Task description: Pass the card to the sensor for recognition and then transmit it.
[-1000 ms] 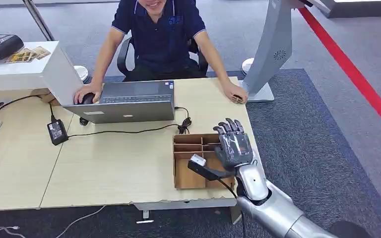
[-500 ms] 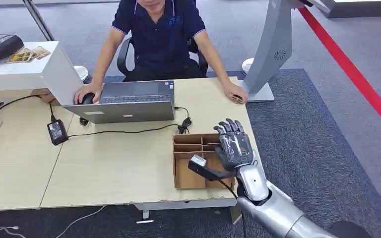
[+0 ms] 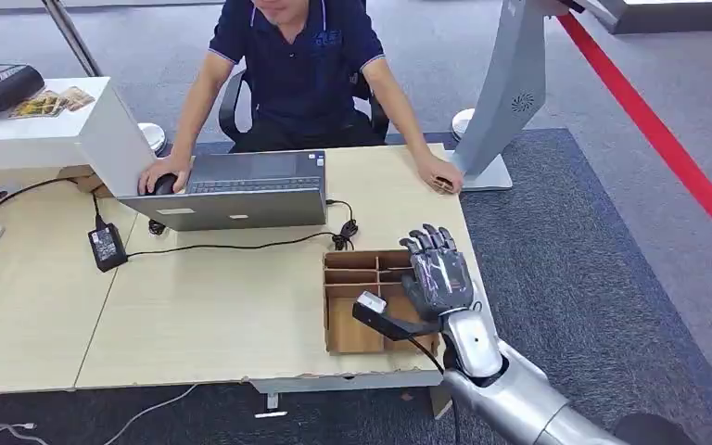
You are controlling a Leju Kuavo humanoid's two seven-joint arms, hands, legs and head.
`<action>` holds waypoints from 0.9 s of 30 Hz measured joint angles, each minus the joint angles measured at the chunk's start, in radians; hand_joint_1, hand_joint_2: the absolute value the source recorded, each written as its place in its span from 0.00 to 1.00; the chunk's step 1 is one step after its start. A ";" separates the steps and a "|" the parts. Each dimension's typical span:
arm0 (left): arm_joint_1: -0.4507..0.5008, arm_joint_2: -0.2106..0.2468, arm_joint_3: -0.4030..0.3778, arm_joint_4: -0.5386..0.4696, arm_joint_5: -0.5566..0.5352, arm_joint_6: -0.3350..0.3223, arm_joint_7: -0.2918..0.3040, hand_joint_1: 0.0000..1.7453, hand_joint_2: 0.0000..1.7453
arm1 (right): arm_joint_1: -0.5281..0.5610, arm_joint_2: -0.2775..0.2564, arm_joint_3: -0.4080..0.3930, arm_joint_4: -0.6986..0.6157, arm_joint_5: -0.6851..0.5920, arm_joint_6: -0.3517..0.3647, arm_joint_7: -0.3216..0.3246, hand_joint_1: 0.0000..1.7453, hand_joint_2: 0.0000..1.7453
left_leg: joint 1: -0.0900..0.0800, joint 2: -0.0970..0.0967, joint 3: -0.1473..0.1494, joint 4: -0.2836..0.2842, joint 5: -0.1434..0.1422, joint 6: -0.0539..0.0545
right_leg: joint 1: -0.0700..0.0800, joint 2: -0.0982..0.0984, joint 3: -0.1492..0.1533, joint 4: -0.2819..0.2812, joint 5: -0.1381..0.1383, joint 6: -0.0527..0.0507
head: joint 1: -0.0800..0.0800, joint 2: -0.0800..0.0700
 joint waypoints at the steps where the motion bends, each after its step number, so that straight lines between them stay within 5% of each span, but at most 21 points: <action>1: 0.000 0.000 0.000 0.000 0.000 0.000 0.000 0.00 0.00 | 0.000 0.000 0.000 0.000 0.000 0.000 0.000 0.35 1.00 | 0.000 0.000 0.000 0.000 0.000 0.000 | 0.000 0.000 0.000 0.000 0.000 0.000 | 0.000 0.000; 8: 0.000 0.000 0.000 0.000 -0.002 0.000 0.000 0.00 0.00 | 0.000 0.000 0.000 0.000 -0.002 0.003 0.000 0.37 1.00 | 0.000 0.000 0.000 0.000 0.000 0.000 | 0.000 0.000 0.000 0.000 0.000 0.000 | 0.000 0.000; 11: 0.000 0.000 0.000 0.000 -0.003 0.000 0.000 0.00 0.00 | 0.000 0.000 0.000 0.000 -0.002 0.003 0.000 0.46 1.00 | 0.000 0.000 0.000 0.000 0.000 0.000 | 0.000 0.000 0.000 0.000 0.000 0.000 | 0.000 0.000; 13: 0.000 0.000 0.000 0.000 -0.003 0.000 0.000 0.00 0.00 | 0.000 0.000 0.000 0.000 -0.002 0.003 0.000 0.83 1.00 | 0.000 0.000 0.000 0.000 0.000 0.000 | 0.000 0.000 0.000 0.000 0.000 0.000 | 0.000 0.000; 27: 0.000 0.000 0.000 0.000 -0.003 0.000 0.000 0.00 0.00 | 0.000 0.000 0.000 0.000 -0.007 0.002 -0.001 1.00 1.00 | 0.000 0.000 0.000 0.000 0.000 0.000 | 0.000 0.000 0.000 0.000 0.000 0.000 | 0.000 0.000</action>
